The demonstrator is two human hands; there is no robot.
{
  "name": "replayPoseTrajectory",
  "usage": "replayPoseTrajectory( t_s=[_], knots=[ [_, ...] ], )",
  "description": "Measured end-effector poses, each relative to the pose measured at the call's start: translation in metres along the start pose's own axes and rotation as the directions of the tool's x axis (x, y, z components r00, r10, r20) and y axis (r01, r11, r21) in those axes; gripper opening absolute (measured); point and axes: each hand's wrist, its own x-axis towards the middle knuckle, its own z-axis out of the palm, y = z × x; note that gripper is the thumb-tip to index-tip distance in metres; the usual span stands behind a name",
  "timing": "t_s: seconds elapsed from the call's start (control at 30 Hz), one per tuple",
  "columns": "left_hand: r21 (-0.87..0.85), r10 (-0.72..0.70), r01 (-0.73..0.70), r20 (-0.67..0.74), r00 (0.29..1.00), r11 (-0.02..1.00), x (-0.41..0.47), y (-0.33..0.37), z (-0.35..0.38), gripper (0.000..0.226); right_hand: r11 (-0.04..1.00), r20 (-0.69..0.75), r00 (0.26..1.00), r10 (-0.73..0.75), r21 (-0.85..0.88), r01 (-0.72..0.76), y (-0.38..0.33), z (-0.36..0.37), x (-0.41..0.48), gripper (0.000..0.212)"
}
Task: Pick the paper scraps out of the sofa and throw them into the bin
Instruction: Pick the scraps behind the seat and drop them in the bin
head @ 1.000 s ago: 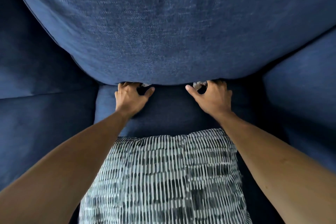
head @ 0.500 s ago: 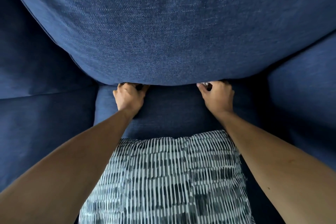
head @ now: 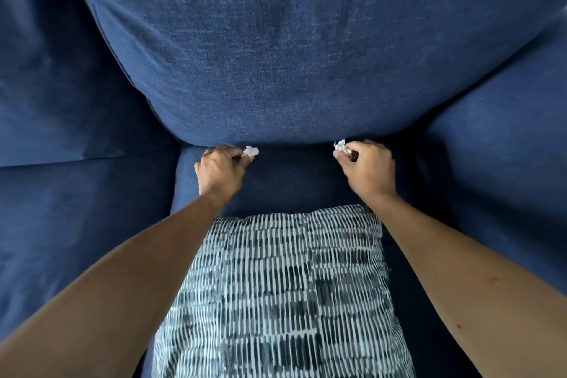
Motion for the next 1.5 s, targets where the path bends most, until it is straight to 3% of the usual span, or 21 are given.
replayPoseTrajectory(
  t_s=[0.53,0.97,1.17,1.33,1.5],
  knots=[
    [-0.080,0.080,-0.086,-0.081,0.993,0.993,-0.122,0.047,-0.101,0.025,0.996,-0.087,0.992,-0.089,-0.004,0.088,-0.041,-0.121,-0.098,0.025],
    [-0.072,0.206,-0.206,-0.008,0.979,0.976,-0.216,0.086,-0.148,0.029,0.999,-0.142,0.989,-0.046,0.017,0.049,-0.046,-0.196,-0.195,0.027],
    [-0.023,0.289,-0.288,0.061,0.955,0.957,-0.240,0.107,-0.148,0.041,1.000,-0.184,0.983,0.023,0.014,-0.021,-0.027,-0.223,-0.237,0.029],
    [-0.043,0.365,-0.363,0.130,0.922,0.931,-0.260,0.136,-0.140,0.027,0.991,-0.231,0.964,0.131,0.037,-0.126,-0.002,-0.247,-0.271,0.031],
    [-0.067,0.439,-0.434,0.195,0.877,0.898,-0.283,0.157,-0.118,0.028,0.974,-0.273,0.935,0.225,0.041,-0.223,0.029,-0.264,-0.306,0.031]
  ],
)
